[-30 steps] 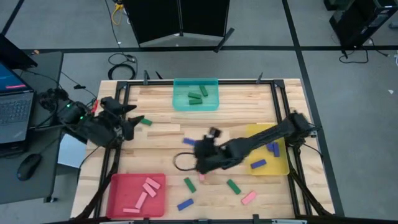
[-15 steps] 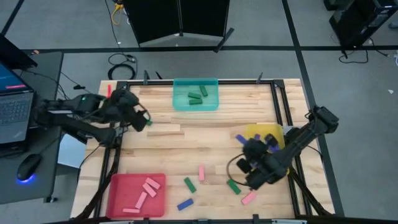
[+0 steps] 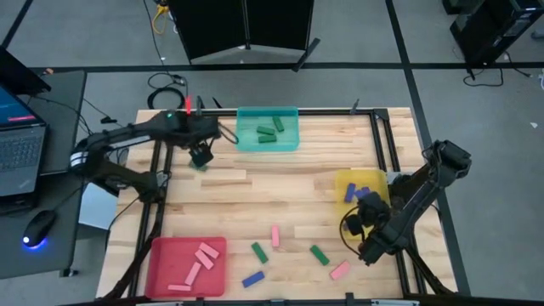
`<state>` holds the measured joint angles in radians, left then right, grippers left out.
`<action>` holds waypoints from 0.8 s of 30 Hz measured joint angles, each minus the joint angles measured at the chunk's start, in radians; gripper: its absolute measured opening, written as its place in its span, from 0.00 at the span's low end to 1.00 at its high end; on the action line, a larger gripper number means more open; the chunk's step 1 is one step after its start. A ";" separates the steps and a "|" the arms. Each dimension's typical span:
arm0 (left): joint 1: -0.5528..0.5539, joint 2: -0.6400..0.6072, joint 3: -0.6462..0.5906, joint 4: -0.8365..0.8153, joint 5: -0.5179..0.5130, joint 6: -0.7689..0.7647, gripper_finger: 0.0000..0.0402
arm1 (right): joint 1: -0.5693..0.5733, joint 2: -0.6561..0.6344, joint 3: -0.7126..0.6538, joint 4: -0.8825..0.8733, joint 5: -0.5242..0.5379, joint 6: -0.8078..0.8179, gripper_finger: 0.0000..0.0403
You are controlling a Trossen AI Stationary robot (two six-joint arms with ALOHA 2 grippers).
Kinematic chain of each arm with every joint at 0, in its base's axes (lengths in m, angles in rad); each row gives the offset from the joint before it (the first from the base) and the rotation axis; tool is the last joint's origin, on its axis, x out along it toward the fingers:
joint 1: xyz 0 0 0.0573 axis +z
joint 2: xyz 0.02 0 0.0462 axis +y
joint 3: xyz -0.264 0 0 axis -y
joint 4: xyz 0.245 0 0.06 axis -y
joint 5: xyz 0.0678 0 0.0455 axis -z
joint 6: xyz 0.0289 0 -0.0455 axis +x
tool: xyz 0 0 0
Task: Sort blocks
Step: Put the blue block into the yellow bin, then put the green block into the blue bin
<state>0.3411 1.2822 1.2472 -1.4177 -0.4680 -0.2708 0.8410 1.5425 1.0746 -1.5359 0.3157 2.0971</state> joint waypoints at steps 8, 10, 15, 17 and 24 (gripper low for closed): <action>0.166 0.127 -0.003 0.012 0.014 0.272 0.60 | 0.061 0.008 0.018 0.038 0.031 0.022 0.64; 0.182 0.149 -0.015 0.011 0.026 0.367 0.60 | 0.081 0.008 0.037 0.048 0.069 0.015 0.80; 0.188 0.178 -0.094 0.038 0.070 0.563 0.61 | 0.119 0.008 0.085 0.051 0.148 -0.003 0.97; 0.188 0.185 -0.144 0.055 0.071 0.624 0.63 | 0.127 0.008 0.095 0.050 0.171 -0.009 0.95; 0.180 0.185 -0.298 0.172 0.144 0.701 0.70 | 0.125 0.008 0.099 0.035 0.193 -0.055 0.85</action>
<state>0.5208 1.4672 0.9491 -1.2461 -0.3240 0.4307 0.9659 1.5501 1.1736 -1.5011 0.5085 2.0426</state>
